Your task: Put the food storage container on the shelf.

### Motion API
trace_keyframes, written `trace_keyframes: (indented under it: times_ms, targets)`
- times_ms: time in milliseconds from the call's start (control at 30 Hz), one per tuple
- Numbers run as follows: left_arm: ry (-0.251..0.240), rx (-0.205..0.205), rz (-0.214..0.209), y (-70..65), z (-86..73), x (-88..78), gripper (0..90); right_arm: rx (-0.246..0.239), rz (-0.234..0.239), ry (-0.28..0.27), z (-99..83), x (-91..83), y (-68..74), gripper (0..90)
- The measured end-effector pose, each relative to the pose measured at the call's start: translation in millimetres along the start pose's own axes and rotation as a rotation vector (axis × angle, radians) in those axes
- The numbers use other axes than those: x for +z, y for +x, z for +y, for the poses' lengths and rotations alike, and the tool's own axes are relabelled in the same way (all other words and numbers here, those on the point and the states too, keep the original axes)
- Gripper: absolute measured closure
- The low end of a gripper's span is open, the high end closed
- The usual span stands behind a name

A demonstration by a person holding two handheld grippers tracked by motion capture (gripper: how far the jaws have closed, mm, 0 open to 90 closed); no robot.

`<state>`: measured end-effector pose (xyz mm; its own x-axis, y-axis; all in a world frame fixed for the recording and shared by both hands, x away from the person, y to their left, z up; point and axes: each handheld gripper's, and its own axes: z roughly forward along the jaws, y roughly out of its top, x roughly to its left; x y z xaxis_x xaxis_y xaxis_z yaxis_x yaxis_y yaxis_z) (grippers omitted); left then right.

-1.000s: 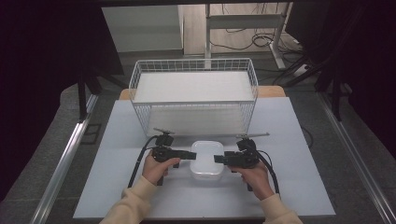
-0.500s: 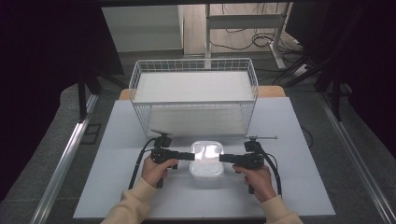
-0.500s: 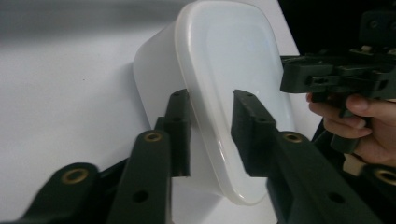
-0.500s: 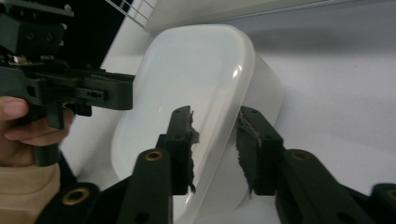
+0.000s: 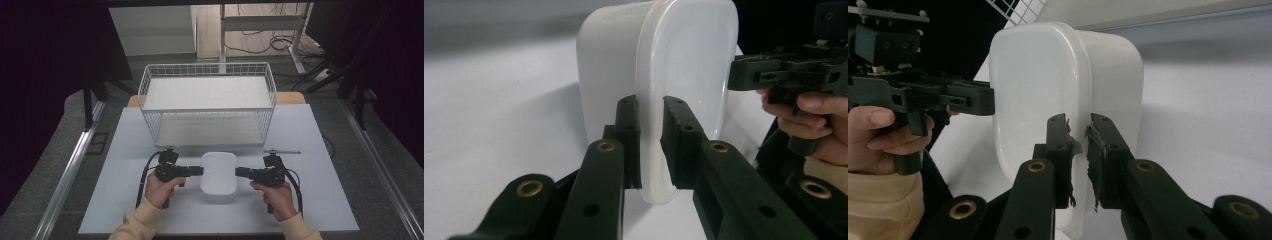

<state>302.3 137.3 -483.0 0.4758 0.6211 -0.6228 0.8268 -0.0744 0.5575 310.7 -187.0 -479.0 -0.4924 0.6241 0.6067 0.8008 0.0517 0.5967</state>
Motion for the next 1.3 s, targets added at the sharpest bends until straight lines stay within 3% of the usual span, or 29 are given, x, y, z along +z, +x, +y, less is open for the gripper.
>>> trace_keyframes:
  times_ms: [400,633,900,1033,1300]
  targets:
    - [-0.042,0.037,-0.033,-9.3,2.9,-12.0,80.3,-0.056,0.023,-0.034,2.8,-6.7,5.3,79.6]
    - [-0.067,0.089,-0.013,-21.6,9.4,-20.6,80.6,-0.107,0.025,-0.062,9.5,-14.8,13.5,79.6]
    - [-0.101,0.154,-0.001,-39.9,29.5,-36.4,80.9,-0.187,0.030,-0.109,34.0,-31.4,30.3,79.6]
    - [-0.135,0.202,0.003,-53.8,45.0,-50.9,80.9,-0.224,0.028,-0.133,47.9,-41.6,43.1,79.6]
    - [-0.183,0.256,0.016,-73.6,73.3,-74.8,80.9,-0.291,0.030,-0.181,79.8,-57.0,67.1,79.6]
